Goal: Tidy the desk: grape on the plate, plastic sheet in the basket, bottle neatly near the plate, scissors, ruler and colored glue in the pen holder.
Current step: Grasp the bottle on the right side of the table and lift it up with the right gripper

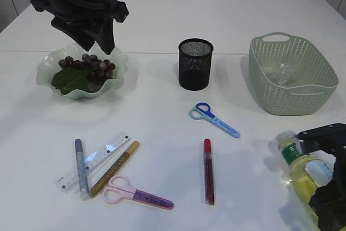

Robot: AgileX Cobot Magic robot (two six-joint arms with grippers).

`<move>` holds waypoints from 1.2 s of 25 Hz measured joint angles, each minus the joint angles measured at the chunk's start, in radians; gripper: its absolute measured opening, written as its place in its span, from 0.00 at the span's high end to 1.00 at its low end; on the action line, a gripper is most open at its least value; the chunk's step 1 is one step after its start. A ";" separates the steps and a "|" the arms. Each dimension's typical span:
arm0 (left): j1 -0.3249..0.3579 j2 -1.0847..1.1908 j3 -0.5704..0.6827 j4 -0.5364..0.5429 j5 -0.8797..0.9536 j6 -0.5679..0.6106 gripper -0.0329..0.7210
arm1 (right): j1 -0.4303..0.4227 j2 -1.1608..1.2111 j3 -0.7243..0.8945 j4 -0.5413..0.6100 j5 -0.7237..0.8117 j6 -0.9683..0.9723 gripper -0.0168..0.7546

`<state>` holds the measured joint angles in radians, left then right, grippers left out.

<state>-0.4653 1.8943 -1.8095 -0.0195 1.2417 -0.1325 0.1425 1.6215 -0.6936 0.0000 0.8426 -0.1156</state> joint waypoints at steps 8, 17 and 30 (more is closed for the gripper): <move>0.000 0.000 0.000 -0.003 0.000 0.000 0.54 | 0.002 -0.183 0.006 0.131 -0.034 -0.136 0.38; 0.000 0.000 0.000 -0.251 0.000 0.114 0.49 | 0.002 -0.391 0.044 0.432 0.007 -0.460 0.38; 0.025 0.000 0.000 -0.317 0.000 0.280 0.49 | 0.002 -0.463 0.042 1.026 0.253 -0.912 0.38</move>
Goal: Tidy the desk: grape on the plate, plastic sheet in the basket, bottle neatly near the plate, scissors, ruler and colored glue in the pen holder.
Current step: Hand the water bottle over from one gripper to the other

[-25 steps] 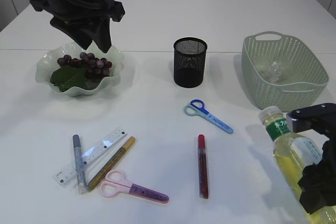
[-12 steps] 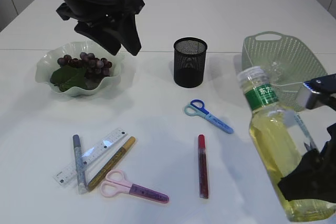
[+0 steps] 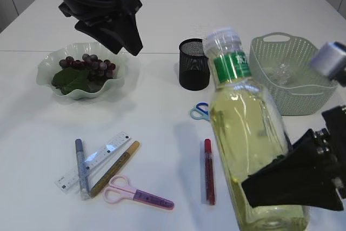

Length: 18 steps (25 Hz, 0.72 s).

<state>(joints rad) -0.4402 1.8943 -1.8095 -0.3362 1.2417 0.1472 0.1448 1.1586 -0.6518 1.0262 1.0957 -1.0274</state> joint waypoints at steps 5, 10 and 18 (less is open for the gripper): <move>0.043 0.000 0.000 -0.072 0.000 0.059 0.49 | 0.000 -0.003 -0.063 0.170 0.080 -0.089 0.38; 0.100 0.000 0.003 -0.202 0.000 0.166 0.49 | 0.000 -0.003 -0.155 0.218 0.081 -0.112 0.38; 0.190 0.000 0.162 -0.513 -0.012 0.491 0.49 | 0.000 -0.003 -0.222 0.243 0.094 -0.141 0.38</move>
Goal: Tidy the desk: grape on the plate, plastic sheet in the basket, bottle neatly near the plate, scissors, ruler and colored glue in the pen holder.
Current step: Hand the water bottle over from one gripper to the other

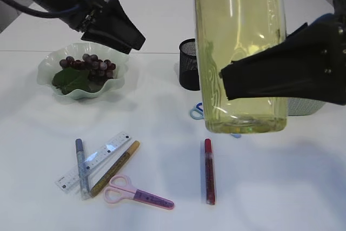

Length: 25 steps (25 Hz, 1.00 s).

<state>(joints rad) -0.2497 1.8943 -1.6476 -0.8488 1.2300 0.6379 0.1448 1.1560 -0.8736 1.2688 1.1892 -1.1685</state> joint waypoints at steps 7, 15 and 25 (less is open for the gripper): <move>0.058 0.000 0.101 -0.272 -0.018 0.219 0.52 | 0.000 0.000 0.000 0.078 0.002 -0.046 0.38; 0.067 0.000 0.107 -0.303 -0.023 0.322 0.57 | 0.000 0.000 0.000 0.174 0.002 -0.059 0.38; 0.067 0.000 0.107 -0.291 -0.024 0.339 0.61 | 0.000 0.002 -0.001 0.113 0.000 -0.397 0.38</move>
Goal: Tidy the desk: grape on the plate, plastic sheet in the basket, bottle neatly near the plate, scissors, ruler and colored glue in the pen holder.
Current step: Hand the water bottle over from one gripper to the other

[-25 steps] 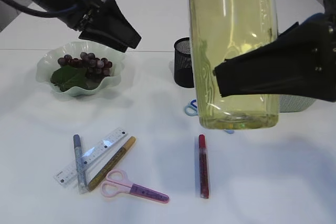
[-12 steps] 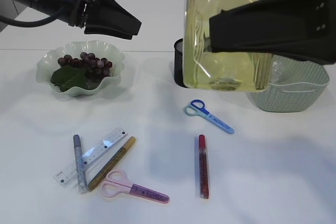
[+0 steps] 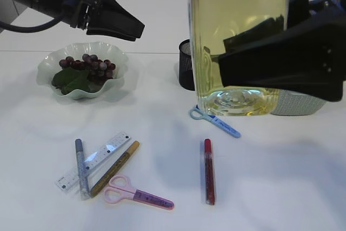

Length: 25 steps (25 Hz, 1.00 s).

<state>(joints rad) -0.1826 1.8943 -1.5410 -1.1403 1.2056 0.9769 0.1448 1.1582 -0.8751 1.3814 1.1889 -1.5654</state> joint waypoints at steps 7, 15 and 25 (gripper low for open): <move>0.002 0.000 0.000 0.020 -0.043 0.012 0.61 | 0.000 0.120 0.000 0.001 -0.005 -0.130 0.38; 0.006 0.000 0.000 -0.055 -0.043 0.184 0.61 | 0.000 0.234 0.000 0.071 -0.024 -0.295 0.38; 0.025 0.019 0.008 -0.054 -0.058 0.286 0.44 | -0.033 0.343 -0.002 0.148 -0.051 -0.369 0.38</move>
<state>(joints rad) -0.1572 1.9137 -1.5333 -1.1941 1.1473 1.2627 0.1117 1.5016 -0.8775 1.5296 1.1378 -1.9349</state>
